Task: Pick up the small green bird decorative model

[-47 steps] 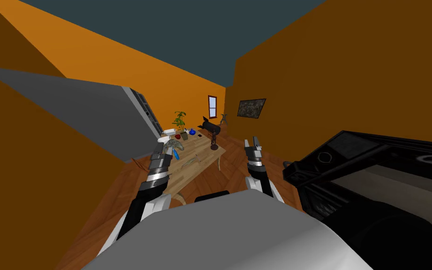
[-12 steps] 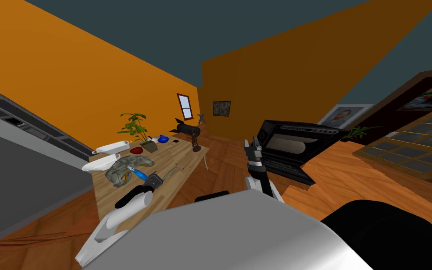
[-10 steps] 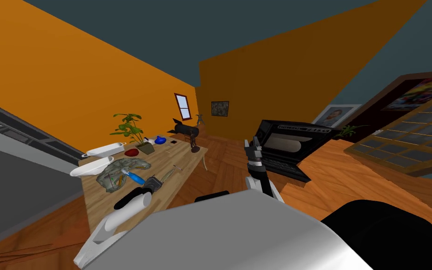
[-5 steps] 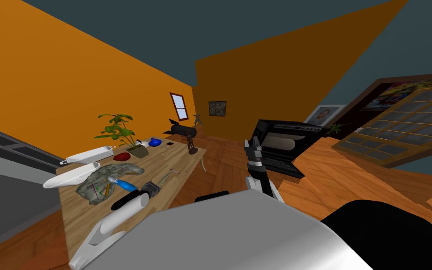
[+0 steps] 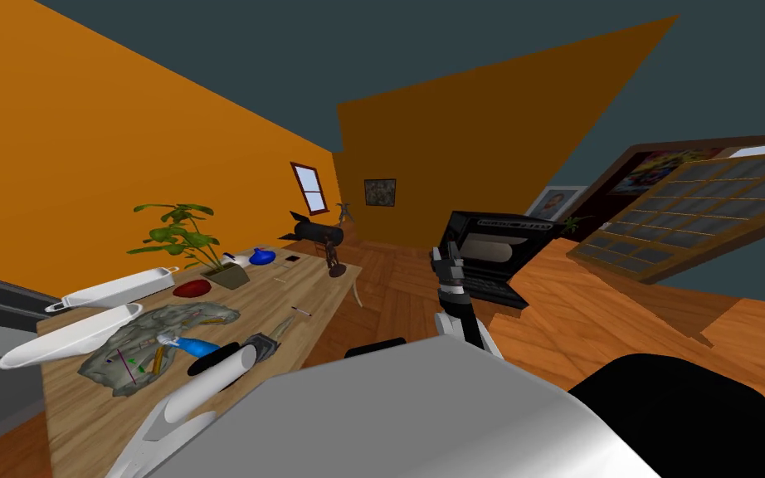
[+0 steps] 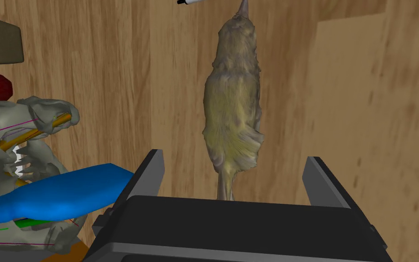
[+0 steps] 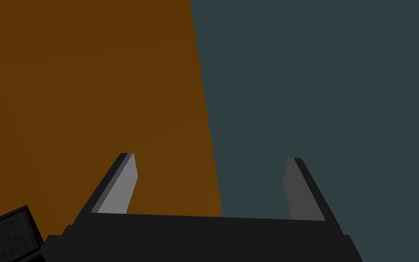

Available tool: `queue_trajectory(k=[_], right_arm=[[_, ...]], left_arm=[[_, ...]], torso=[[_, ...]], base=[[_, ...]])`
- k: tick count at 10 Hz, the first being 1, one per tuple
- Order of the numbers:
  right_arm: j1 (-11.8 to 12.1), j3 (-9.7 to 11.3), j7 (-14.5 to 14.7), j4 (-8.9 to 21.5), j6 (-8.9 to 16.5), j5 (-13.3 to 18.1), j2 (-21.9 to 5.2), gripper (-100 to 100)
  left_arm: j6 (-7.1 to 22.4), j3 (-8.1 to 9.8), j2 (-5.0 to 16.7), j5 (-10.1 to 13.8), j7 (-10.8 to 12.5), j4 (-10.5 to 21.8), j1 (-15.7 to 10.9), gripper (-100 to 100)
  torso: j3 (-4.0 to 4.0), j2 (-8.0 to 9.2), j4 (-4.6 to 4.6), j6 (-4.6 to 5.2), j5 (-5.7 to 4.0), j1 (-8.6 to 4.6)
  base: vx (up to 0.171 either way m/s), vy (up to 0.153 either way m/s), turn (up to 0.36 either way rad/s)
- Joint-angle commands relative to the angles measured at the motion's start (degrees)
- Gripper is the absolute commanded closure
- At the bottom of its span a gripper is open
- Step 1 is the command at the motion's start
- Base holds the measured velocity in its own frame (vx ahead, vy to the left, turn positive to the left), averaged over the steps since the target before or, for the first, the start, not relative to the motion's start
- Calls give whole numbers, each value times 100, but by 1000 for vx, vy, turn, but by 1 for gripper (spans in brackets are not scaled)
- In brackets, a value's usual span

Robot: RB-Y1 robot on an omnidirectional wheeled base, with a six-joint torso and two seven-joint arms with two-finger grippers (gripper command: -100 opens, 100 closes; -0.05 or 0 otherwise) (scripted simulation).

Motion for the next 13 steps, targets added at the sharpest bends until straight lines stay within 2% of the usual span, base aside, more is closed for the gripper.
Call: queue_trajectory(k=[1,3,4,5,6,9,10,11,13], right_arm=[[0,0,0,0,0,0,0,0],[0,0,0,0,0,0,0,0],[0,0,0,0,0,0,0,0],[0,0,0,0,0,0,0,0],[0,0,0,0,0,0,0,0],[-1,0,0,0,0,0,0,0],[-1,0,0,0,0,0,0,0],[0,0,0,0,0,0,0,0],[0,0,0,0,0,0,0,0]], left_arm=[[226,114,24,-14,118,97,-32,-100],[487,256,96,-15,249,222,-86,-100],[409,206,64,-30,207,142,-68,-100],[446,215,68,-30,225,145,-71,0],[315,228,47,-91,251,317,-136,-100],[61,256,6,-211,305,663,-267,-100],[121,250,11,-184,290,584,-232,-100],[102,251,10,-188,294,597,-237,100],[102,251,11,-188,294,594,-237,100]], torso=[[0,0,0,0,0,0],[1,1,0,0,0,1],[1,2,1,1,0,2],[5,10,2,-2,0,-1],[9,15,3,-2,-1,-4],[13,22,5,-1,2,10],[14,25,5,-1,2,9],[13,23,5,-2,0,2],[10,19,3,-2,0,-2]], base=[[55,13,-95],[44,17,-111],[20,12,-26],[0,0,0],[-6,15,-50],[-12,40,-76],[-9,17,-15],[0,0,0],[0,0,0]])
